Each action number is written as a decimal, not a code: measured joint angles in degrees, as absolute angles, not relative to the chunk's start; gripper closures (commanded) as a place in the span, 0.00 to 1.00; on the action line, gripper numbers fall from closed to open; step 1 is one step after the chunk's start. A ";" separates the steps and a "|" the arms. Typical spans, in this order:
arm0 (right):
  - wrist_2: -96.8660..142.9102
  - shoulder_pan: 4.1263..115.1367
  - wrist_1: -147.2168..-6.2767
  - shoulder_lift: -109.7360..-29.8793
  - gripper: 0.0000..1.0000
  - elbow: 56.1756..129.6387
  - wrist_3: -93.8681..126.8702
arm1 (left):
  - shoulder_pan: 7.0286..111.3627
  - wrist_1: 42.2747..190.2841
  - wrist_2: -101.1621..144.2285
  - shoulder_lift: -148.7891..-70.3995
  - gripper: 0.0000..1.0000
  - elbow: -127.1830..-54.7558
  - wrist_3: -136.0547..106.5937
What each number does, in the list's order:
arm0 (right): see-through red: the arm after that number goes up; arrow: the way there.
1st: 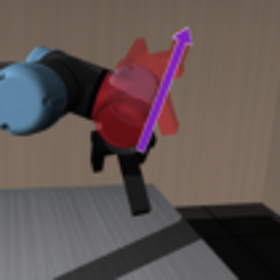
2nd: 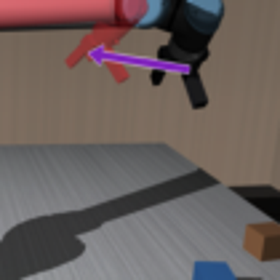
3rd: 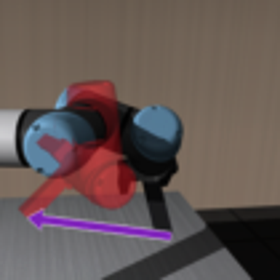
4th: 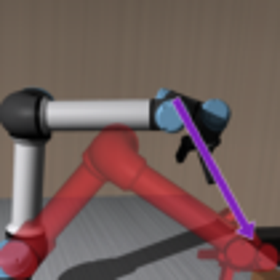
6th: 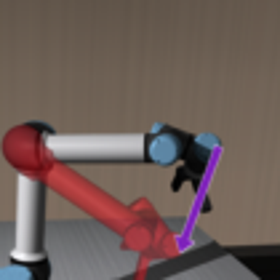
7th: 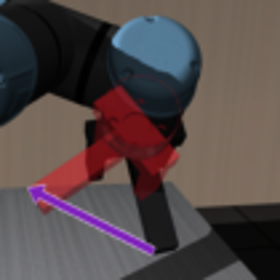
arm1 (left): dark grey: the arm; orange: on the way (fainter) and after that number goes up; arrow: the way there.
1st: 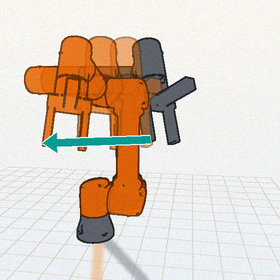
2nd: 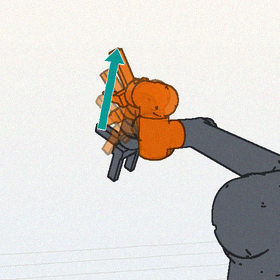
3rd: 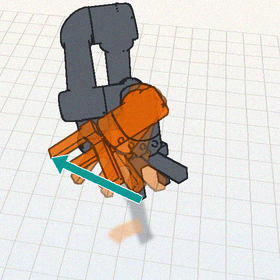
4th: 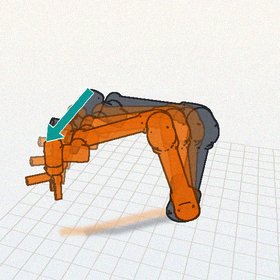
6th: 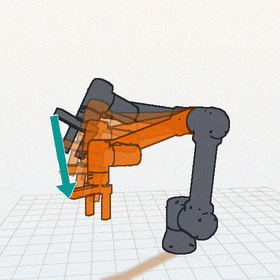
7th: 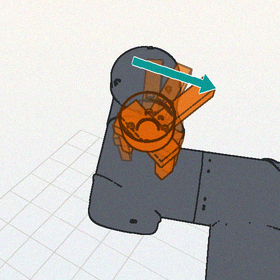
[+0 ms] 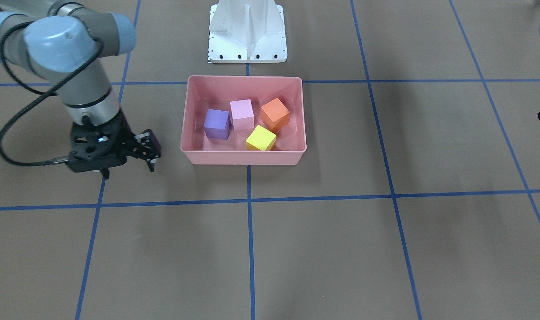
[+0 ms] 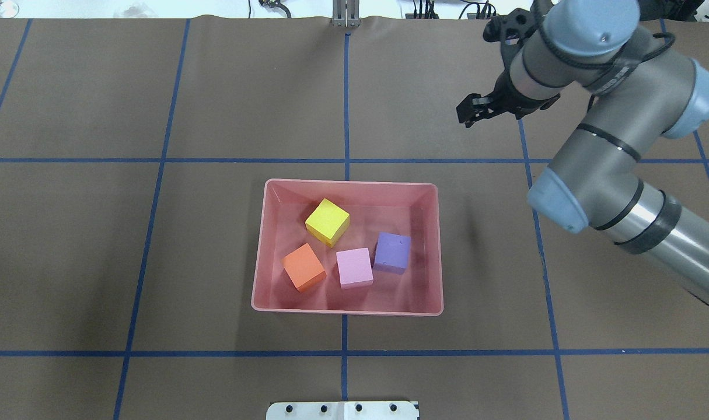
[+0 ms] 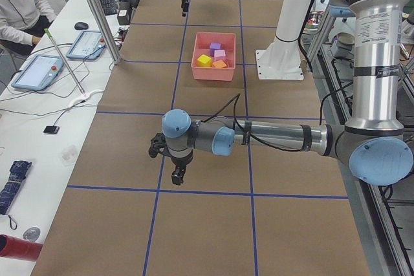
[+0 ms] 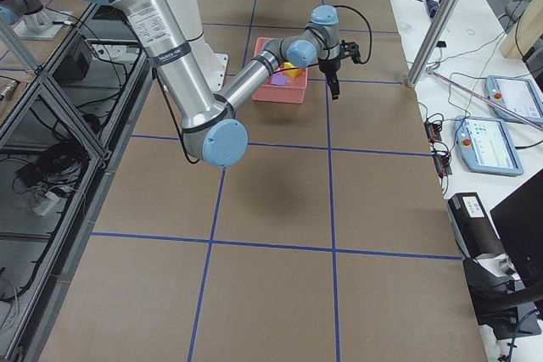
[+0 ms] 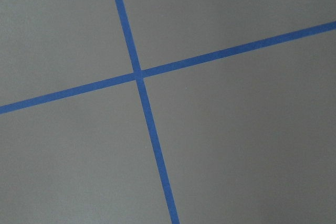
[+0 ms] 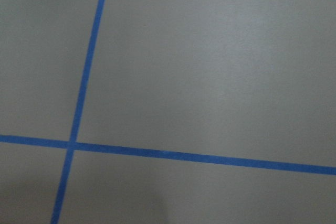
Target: Place blocks into pink bin with both arms
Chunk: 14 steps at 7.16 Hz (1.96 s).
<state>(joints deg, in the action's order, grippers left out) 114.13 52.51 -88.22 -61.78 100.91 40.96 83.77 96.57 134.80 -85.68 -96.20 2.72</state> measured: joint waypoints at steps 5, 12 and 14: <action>126.75 71.39 -88.08 -74.19 0.00 99.98 22.69 | 92.77 84.26 134.94 -85.61 0.00 -97.11 12.99; 129.11 83.85 -87.54 -94.24 0.00 100.08 1.00 | 95.17 85.46 134.82 -77.72 0.00 -103.84 13.45; 129.23 84.12 -87.63 -95.41 0.00 99.90 1.16 | 95.14 85.44 134.82 -77.23 0.00 -104.03 13.51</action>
<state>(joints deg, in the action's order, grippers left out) 129.23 84.12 -87.63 -95.41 99.90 1.16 95.14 85.44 134.82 -77.23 -104.03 13.51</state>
